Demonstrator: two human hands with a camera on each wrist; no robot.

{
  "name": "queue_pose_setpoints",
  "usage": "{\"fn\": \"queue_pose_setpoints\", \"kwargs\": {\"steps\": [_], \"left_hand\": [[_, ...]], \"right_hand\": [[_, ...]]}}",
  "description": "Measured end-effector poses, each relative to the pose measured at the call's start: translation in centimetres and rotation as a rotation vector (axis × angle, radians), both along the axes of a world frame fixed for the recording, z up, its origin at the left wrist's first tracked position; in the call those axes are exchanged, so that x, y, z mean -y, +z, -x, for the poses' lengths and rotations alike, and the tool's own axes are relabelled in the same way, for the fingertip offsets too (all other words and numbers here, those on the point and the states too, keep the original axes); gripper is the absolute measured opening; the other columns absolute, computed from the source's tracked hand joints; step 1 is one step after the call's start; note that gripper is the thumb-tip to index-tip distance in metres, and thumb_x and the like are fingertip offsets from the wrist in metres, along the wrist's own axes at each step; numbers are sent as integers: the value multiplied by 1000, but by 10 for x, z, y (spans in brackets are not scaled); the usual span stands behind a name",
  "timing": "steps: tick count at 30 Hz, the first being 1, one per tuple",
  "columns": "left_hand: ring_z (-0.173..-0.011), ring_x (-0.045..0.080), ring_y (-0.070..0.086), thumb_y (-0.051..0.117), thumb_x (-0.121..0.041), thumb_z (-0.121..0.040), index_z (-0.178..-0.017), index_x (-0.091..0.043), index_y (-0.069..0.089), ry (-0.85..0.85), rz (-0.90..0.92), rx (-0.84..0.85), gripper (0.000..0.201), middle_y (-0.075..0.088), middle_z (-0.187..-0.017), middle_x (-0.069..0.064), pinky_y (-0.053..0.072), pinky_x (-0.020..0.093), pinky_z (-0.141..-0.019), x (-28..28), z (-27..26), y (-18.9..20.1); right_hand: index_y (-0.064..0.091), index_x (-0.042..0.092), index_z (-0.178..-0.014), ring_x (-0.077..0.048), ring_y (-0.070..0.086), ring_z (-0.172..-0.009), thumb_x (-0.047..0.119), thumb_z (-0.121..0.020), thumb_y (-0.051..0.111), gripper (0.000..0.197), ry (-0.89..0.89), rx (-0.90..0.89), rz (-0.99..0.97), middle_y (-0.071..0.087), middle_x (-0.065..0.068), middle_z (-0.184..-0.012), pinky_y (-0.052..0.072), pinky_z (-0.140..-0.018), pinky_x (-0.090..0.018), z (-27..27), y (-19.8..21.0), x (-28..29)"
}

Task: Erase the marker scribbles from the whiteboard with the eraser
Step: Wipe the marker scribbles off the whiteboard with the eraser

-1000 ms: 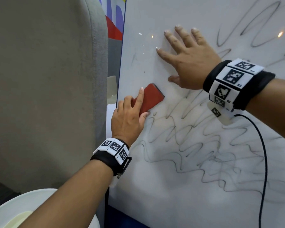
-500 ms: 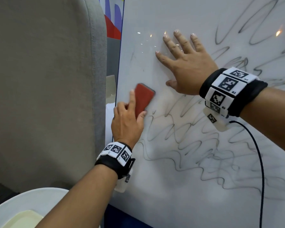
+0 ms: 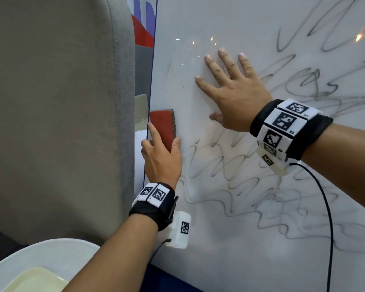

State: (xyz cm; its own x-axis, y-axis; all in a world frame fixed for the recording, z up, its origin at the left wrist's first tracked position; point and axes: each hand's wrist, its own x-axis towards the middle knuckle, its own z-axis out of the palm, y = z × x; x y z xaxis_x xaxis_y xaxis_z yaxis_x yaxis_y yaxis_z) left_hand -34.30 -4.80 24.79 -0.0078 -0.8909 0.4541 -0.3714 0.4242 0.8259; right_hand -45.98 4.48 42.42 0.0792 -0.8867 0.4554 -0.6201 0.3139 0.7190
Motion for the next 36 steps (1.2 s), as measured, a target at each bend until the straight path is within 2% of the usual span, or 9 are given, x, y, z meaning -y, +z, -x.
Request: {"fn": "queue_pose_setpoints", "kwargs": {"steps": [5,7,11,17,19,22,23,28,36], "left_hand": [[-98,26,47,59,-49,-91,-156,-30,16,-40,339,301,80,43,-109,9,53,44,-73,-9,-2,-20],[-102,27,45,59,-50,-91,-156,-32,15,-45,261,234,80,43,-112,9,51,43,-76,-6,-1,-20],[-112,30,45,57,-49,-94,-158,-28,11,-8,-36,-58,81,41,-120,11,49,47,-88,-2,6,-11],[-105,28,44,62,-42,-91,-156,-31,19,-49,306,220,79,44,-114,10,51,44,-77,-6,-1,-33],[-109,28,43,61,-43,-93,-157,-32,17,-43,218,145,78,42,-118,10,50,44,-79,0,-3,-34],[-118,30,41,57,-44,-96,-158,-28,12,11,-69,-78,78,40,-125,10,49,48,-88,6,0,-26],[-118,30,41,57,-44,-96,-158,-27,12,22,-65,-68,78,40,-127,11,49,49,-89,4,0,-26],[-110,28,46,63,-36,-92,-156,-28,21,-56,288,180,77,44,-121,11,52,47,-87,-3,-5,-47],[-109,27,45,62,-39,-93,-157,-29,19,-19,64,-54,77,40,-119,10,48,46,-91,-3,8,-32]], "right_hand": [[8,23,-158,-39,-9,-150,55,-87,63,95,5,2,5,-7,-16,-164,3,-120,-60,1,-2,1],[8,24,-158,-39,-10,-150,54,-87,63,95,2,6,4,-8,-16,-164,2,-120,-60,1,-2,1],[8,23,-158,-39,-10,-150,52,-87,64,95,-3,17,4,-8,-16,-164,1,-119,-60,2,-3,1],[9,23,-157,-39,-10,-150,52,-86,66,96,4,18,7,-8,-16,-164,0,-119,-60,2,-4,2],[9,23,-157,-39,-10,-150,52,-86,66,95,7,20,9,-8,-16,-164,0,-119,-60,2,-4,2],[10,23,-157,-39,-9,-150,52,-86,66,95,9,21,9,-7,-16,-164,1,-119,-61,1,-4,2],[9,23,-157,-39,-10,-150,52,-86,66,95,6,21,7,-8,-16,-164,1,-119,-61,1,-3,1],[8,23,-157,-39,-11,-150,53,-86,65,96,5,22,5,-9,-16,-164,1,-119,-61,2,-3,2],[8,24,-157,-39,-12,-150,52,-87,65,95,-1,27,0,-10,-16,-164,0,-119,-61,2,-4,2]]}}
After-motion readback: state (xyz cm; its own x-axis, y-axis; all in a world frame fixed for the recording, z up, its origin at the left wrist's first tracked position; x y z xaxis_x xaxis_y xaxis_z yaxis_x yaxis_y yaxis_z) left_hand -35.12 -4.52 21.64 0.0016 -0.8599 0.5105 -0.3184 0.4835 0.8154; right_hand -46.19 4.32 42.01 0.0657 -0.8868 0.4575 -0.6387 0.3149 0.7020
